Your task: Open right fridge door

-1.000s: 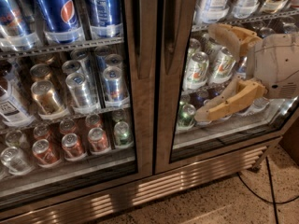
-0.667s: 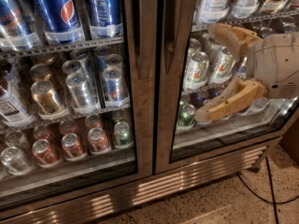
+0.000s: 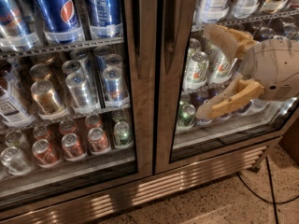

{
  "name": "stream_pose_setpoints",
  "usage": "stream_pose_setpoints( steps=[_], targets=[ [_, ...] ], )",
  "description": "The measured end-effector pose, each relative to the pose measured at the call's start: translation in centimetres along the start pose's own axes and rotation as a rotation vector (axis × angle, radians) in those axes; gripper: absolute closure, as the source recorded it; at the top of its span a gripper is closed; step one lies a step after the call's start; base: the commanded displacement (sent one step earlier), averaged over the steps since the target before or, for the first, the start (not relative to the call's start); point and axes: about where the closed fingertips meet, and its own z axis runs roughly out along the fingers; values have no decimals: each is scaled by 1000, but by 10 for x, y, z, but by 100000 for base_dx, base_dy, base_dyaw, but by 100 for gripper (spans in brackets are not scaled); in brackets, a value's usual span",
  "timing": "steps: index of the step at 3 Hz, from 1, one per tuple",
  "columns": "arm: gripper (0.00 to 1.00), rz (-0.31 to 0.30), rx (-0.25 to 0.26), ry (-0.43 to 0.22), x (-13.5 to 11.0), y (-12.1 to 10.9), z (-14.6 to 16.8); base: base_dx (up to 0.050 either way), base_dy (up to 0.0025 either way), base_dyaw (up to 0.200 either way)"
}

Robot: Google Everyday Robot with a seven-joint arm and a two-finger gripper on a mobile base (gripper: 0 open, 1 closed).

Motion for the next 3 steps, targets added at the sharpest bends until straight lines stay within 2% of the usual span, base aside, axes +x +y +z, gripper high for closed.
stream_pose_setpoints(
  steps=[1, 2, 3],
  targets=[
    [0, 0, 0, 0, 0, 0, 0, 0, 0, 0],
    [0, 15, 21, 13, -4, -15, 3, 0, 0, 0],
    [0, 37, 40, 38, 4, -16, 4, 0, 0, 0]
  ],
)
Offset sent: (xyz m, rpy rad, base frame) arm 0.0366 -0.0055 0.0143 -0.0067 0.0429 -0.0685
